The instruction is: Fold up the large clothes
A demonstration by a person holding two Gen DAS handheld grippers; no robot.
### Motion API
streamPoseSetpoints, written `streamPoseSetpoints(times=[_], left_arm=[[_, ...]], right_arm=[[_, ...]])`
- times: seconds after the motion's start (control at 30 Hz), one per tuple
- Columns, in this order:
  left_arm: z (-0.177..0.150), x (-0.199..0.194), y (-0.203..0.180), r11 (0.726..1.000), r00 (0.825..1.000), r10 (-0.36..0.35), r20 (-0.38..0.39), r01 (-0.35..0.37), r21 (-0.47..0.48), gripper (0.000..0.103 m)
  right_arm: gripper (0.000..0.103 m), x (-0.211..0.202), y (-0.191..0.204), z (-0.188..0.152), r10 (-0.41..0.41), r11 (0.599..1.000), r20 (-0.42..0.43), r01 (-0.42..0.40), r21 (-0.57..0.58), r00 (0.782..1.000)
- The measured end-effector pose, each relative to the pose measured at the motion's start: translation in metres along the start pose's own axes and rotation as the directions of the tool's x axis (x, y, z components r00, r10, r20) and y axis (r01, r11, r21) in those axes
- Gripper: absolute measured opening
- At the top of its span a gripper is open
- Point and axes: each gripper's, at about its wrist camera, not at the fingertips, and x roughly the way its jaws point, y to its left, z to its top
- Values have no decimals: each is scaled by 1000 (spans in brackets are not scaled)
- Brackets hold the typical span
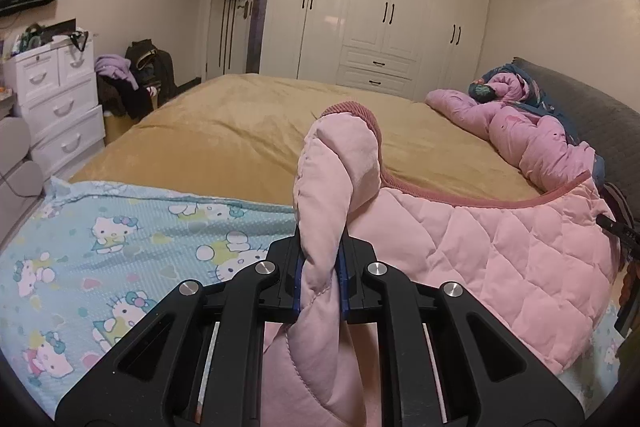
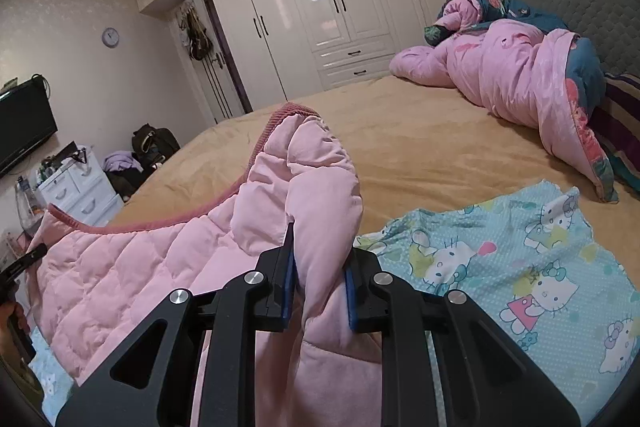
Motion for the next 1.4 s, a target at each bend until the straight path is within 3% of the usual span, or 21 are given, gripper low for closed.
streamPoseSetpoints(times=[0.47,0.67,0.73,0.77,0.8,0.87,0.93,1.0,1.1,1.13,1.17,1.2,1.27,1.4], left_arm=[[-22,34,7,999,999,30,-42,-31,-26,6],[-35,33,5,999,999,40,-26,-41,-24,6],[-38,33,6,999,999,44,-25,-44,-23,6],[-39,33,7,999,999,40,-26,-41,-29,6],[-40,33,8,999,999,37,-23,-38,-34,6],[-41,34,9,999,999,42,-24,-42,-32,6],[-41,34,9,999,999,41,-23,-41,-32,6],[-41,34,9,999,999,40,-20,-41,-33,6],[-41,32,8,999,999,43,-14,-43,-27,6],[-41,32,8,999,999,43,-12,-43,-27,6],[-41,32,9,999,999,42,-11,-42,-30,6],[-42,32,10,998,999,44,-9,-44,-32,6],[-41,31,12,998,999,40,-7,-40,-42,6],[-35,29,11,999,999,33,3,-33,-38,6]], right_arm=[[18,40,-20,-29,-53,997,-94,57,42,994],[20,48,-27,-42,-57,997,-146,65,47,988],[24,53,-28,-44,-55,997,-182,62,35,982],[31,56,-29,-46,-59,997,-205,68,37,977],[46,60,-30,-47,-51,997,-239,64,44,970],[54,67,-28,-48,-54,997,-285,69,42,957],[60,68,-24,-45,-82,996,-277,89,13,957],[75,69,-17,-38,-144,990,-230,139,-39,962],[75,86,-14,-29,-149,988,-250,135,-73,957],[75,92,-14,-28,-147,988,-265,129,-83,953],[58,100,-14,-28,-139,988,-291,113,-105,947],[26,106,-12,-29,-152,984,-306,116,-133,940],[18,106,-9,-31,-128,984,-285,86,-158,950],[16,66,-8,-16,-82,993,-112,72,-97,990]])
